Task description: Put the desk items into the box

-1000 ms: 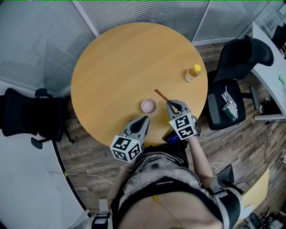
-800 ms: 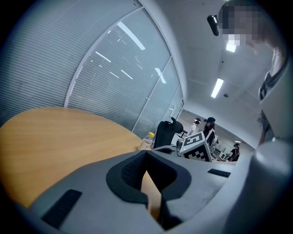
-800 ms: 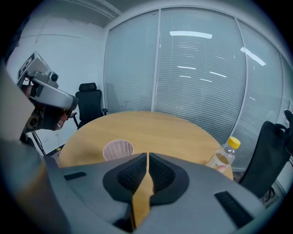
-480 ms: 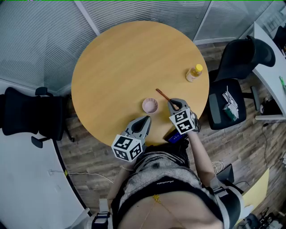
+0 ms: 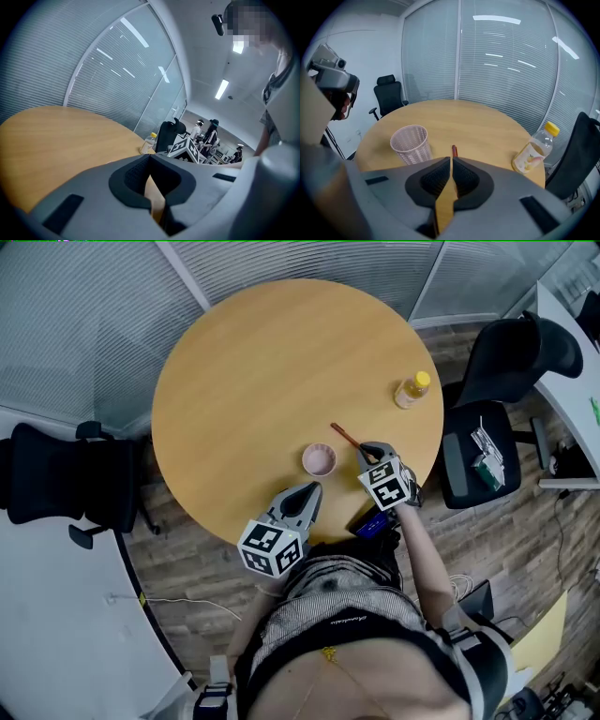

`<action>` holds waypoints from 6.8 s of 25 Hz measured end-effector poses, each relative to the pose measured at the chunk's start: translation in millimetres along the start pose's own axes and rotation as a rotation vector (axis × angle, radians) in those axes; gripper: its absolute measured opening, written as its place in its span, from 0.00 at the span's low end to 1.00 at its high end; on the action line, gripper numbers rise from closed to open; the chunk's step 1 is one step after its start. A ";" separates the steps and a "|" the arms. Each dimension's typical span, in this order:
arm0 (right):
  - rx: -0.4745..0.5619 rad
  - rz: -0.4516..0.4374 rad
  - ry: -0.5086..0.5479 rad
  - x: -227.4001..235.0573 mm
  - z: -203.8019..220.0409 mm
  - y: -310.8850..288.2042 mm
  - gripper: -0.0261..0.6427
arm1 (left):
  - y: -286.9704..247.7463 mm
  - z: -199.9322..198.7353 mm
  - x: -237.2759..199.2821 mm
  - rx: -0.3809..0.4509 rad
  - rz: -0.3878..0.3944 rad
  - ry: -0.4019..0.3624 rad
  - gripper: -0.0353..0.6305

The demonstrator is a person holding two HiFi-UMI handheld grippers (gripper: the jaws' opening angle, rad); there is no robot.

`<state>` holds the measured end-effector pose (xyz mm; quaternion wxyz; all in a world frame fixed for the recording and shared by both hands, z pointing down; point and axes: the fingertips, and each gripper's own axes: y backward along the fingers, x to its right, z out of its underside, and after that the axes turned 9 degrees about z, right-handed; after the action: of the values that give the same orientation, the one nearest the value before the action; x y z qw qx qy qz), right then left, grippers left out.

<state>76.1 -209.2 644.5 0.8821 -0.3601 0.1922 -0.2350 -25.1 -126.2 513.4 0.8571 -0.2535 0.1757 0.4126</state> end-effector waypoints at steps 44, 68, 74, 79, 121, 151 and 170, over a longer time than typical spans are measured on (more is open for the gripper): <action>-0.166 -0.110 -0.036 0.5 69.2 -63.7 0.17 | -1.6 1.2 -14.4 -0.018 0.007 0.015 0.08; -0.178 -0.130 0.029 -0.7 73.4 -55.2 0.13 | 12.3 4.7 -6.1 -0.004 0.005 0.033 0.08; -0.179 -0.134 0.069 -1.1 78.5 -47.4 0.13 | 11.8 11.3 0.2 -0.025 0.012 0.015 0.08; -0.160 -0.130 0.070 2.1 73.6 -36.5 0.13 | 11.4 11.3 4.1 -0.023 0.023 0.009 0.08; 0.183 -0.110 0.089 -6.4 -64.8 90.1 0.13 | 30.5 5.6 -11.1 0.044 -0.027 0.045 0.08; -0.019 -0.232 0.335 -80.1 -44.2 30.1 0.13 | 31.9 13.1 -18.7 0.037 -0.039 0.075 0.08; -0.029 -0.237 0.336 -86.5 -34.5 14.3 0.18 | 31.6 14.7 -23.1 0.026 -0.045 0.079 0.08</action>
<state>-8.0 -171.2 625.8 0.7984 -0.3488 0.2963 -0.3911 -62.8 -115.2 527.9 0.8617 -0.2621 0.2091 0.3808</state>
